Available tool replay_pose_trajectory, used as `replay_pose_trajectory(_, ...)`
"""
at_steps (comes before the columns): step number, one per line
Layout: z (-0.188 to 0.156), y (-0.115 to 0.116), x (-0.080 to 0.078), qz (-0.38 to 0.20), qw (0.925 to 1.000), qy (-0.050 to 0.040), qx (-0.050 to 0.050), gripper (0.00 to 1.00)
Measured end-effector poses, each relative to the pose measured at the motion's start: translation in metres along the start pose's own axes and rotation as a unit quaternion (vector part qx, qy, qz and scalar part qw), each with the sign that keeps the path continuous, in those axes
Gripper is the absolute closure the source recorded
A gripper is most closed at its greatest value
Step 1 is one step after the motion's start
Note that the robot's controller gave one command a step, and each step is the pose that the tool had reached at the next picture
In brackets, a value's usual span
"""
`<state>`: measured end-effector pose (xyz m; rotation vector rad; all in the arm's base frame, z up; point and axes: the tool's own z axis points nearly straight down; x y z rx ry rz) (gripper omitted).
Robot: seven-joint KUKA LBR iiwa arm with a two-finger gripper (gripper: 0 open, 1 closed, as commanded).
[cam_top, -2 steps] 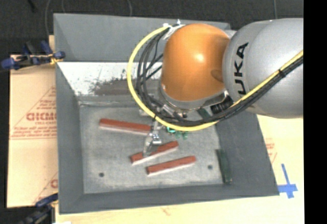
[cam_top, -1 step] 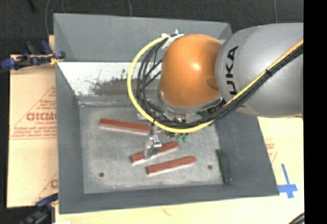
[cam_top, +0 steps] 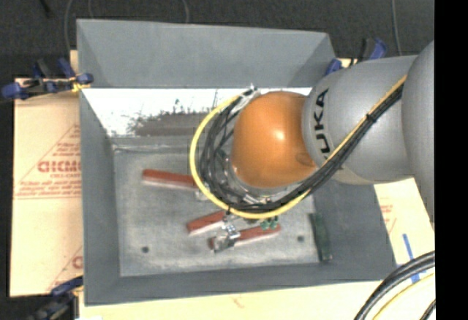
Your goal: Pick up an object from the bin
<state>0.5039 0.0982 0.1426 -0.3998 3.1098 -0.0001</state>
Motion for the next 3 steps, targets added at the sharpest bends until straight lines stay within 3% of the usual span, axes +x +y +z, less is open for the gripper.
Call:
replay_pose_trajectory(1,0.064,-0.020,0.000,0.031,0.9995,0.0007,-0.002,1.00)
replay_pose_trajectory(2,0.064,-0.020,0.000,0.031,0.9995,0.0007,-0.002,1.00)
replay_pose_trajectory(3,-0.086,-0.019,0.001,0.026,0.9997,0.0013,0.000,1.00)
